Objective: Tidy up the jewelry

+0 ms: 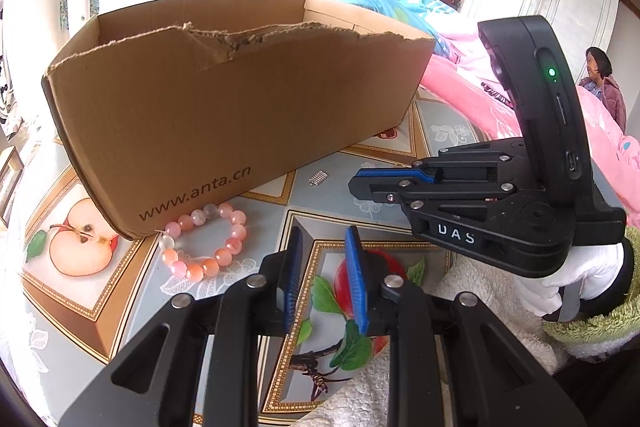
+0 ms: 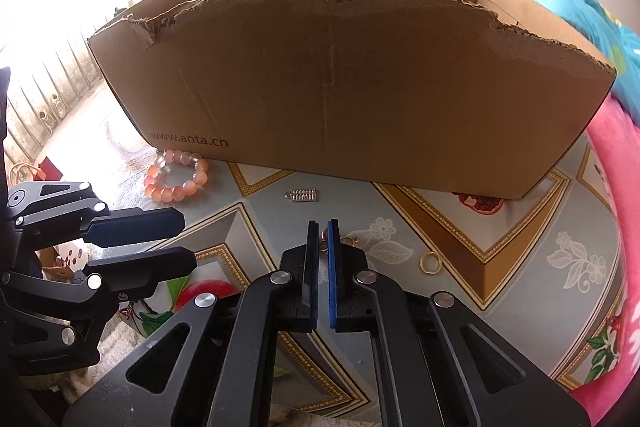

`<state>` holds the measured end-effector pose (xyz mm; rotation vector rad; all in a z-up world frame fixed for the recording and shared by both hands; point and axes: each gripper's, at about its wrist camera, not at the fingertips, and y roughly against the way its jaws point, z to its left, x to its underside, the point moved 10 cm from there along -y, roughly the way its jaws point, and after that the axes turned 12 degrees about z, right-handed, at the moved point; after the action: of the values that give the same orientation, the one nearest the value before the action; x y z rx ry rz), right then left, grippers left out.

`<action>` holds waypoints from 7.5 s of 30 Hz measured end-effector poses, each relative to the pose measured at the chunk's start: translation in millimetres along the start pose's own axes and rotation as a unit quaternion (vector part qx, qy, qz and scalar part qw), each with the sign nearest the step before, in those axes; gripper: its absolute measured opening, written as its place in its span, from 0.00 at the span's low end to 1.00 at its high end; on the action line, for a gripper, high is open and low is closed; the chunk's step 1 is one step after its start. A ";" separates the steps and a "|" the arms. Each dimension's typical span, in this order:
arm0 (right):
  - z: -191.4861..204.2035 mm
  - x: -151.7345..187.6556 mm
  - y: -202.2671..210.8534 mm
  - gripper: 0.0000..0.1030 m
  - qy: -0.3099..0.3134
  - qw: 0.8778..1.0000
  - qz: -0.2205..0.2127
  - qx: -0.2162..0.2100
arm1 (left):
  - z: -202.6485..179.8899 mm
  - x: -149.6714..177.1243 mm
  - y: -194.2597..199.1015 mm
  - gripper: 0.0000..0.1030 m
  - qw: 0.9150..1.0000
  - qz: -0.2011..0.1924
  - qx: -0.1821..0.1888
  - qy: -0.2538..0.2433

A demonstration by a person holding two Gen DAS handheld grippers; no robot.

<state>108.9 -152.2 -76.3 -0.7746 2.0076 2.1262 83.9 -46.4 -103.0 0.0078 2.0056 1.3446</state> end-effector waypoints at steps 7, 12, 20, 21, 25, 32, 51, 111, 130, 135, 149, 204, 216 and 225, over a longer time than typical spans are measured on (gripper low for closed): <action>-9.9 -8.7 6.4 0.21 -0.006 1.000 0.012 -0.019 | 0.2 -1.0 -1.6 0.20 1.000 0.001 0.004 0.001; -11.5 -9.5 -0.2 0.28 0.015 0.999 0.030 -0.026 | -1.3 -3.6 -5.4 0.20 1.000 0.002 0.008 -0.003; -4.5 -19.1 -12.4 0.21 0.070 0.994 0.082 -0.009 | 1.8 -5.1 -7.4 0.20 1.000 0.000 0.009 0.003; -4.5 -21.1 -13.1 0.18 0.072 0.994 0.088 -0.010 | 2.6 -5.2 -7.4 0.20 1.000 0.000 0.009 0.003; 1.3 -29.2 -17.0 0.18 0.079 0.992 0.102 -0.006 | 2.5 -3.6 -7.6 0.20 1.000 -0.001 0.009 0.004; 7.6 -35.6 -16.3 0.17 0.075 0.991 0.109 -0.005 | 2.5 -3.4 -7.3 0.20 1.000 -0.002 0.009 0.004; -40.1 -8.5 18.1 0.17 -0.016 0.997 0.075 0.014 | -26.6 -26.4 -17.3 0.20 0.999 -0.012 0.029 -0.028; -61.4 -91.1 131.2 0.17 -0.037 0.985 -0.145 -0.089 | -36.7 -161.8 43.4 0.09 0.989 -0.056 -0.067 -0.120; -45.0 -138.5 44.0 0.21 -0.044 0.993 -0.055 -0.092 | 41.6 -162.6 -16.6 0.16 0.996 0.045 -0.082 0.002; -53.5 -139.3 52.1 0.21 -0.057 0.990 -0.067 -0.109 | 43.3 -162.7 -9.5 0.22 0.996 0.034 -0.082 0.008; -64.3 -89.1 142.6 0.24 -0.083 0.969 -0.150 -0.177 | 30.1 -129.0 96.7 0.34 0.995 -0.085 -0.059 -0.001; 23.2 -32.8 17.5 0.12 0.044 0.999 -0.025 -0.018 | 24.6 1.3 -2.2 0.46 0.996 0.070 -0.045 0.044; -37.5 8.1 53.1 0.12 -0.041 0.998 -0.018 -0.039 | 15.2 -12.3 -14.9 0.46 0.988 0.098 -0.105 0.050; -54.1 13.5 60.2 0.12 -0.062 0.996 -0.025 -0.061 | 13.9 -17.4 -20.8 0.46 0.985 0.106 -0.126 0.053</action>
<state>87.2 -214.5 -27.5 -0.6840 1.7922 2.2265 112.2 -51.3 -113.2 0.0333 1.9490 1.7616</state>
